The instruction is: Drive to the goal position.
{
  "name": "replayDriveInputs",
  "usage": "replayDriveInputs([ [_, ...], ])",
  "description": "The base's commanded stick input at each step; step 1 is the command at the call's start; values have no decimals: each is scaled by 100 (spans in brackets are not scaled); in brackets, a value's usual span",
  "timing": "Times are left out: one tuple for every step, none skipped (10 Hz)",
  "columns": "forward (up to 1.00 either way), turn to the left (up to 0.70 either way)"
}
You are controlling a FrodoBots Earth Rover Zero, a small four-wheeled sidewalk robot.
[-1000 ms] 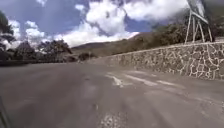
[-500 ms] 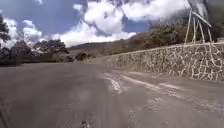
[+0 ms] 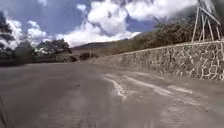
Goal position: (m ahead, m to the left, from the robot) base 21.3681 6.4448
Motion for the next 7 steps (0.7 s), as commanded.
replayDriveInputs([
  [70, 0],
  [70, 0],
  [70, 0],
  [70, 0],
  [70, 0],
  [70, 2],
  [70, 3],
])
